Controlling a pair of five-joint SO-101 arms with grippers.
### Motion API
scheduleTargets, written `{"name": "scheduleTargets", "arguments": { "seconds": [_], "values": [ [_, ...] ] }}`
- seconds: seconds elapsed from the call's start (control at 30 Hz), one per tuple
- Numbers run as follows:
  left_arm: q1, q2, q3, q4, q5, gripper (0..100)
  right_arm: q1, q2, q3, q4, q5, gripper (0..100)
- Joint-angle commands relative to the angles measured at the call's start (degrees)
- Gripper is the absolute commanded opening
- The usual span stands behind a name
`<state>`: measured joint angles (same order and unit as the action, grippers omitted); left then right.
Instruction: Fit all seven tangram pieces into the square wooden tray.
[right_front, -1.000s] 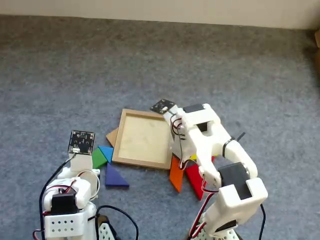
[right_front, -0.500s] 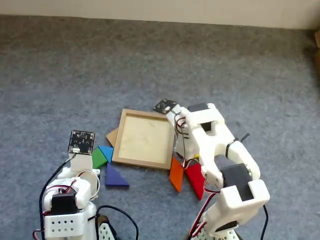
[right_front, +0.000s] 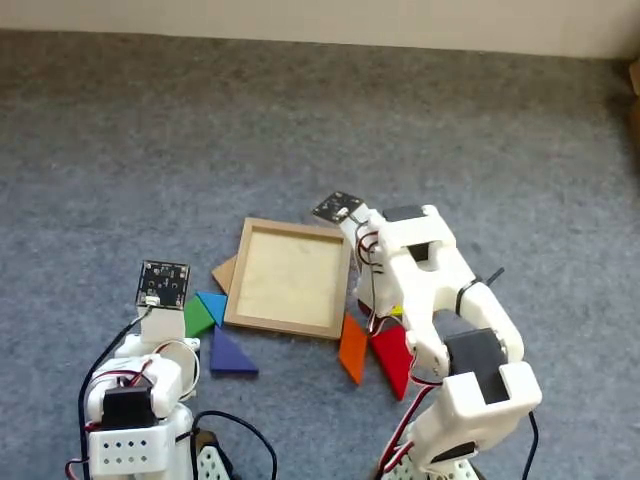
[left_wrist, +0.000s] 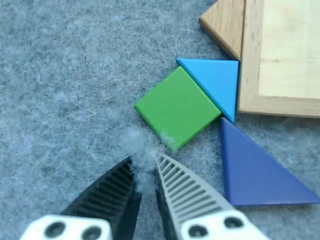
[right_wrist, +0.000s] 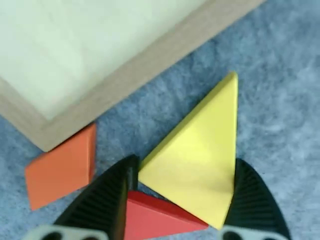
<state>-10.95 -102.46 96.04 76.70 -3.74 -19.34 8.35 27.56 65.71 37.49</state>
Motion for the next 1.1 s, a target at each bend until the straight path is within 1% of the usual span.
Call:
{"name": "scheduleTargets", "arguments": {
  "seconds": [0.0,0.2,0.33,0.63,0.73,0.93,1.07],
  "values": [
    [-0.48,-1.54,1.19,0.35,0.26,0,0.04,0.04,1.01,0.31,0.09,16.2],
    [-0.48,-1.54,1.19,0.35,0.26,0,-0.04,-4.79,-0.31,0.22,-0.09,16.2],
    [-0.48,-1.54,1.19,0.35,0.26,0,-0.31,-11.3,-0.04,0.22,-5.54,16.2],
    [-0.48,-1.54,1.19,0.35,0.26,0,-0.48,-20.88,-0.22,0.22,-12.92,16.2],
    [-0.48,-1.54,1.19,0.35,0.26,0,-2.07,-22.81,-0.4,0.22,-16.88,16.2],
    [-0.48,-1.54,1.19,0.35,0.26,0,-7.96,-24.13,-0.4,-0.13,-26.37,16.2],
    [-0.48,-1.54,1.19,0.35,0.26,0,-11.82,-23.87,-0.4,-0.31,-31.21,16.2]
  ]
}}
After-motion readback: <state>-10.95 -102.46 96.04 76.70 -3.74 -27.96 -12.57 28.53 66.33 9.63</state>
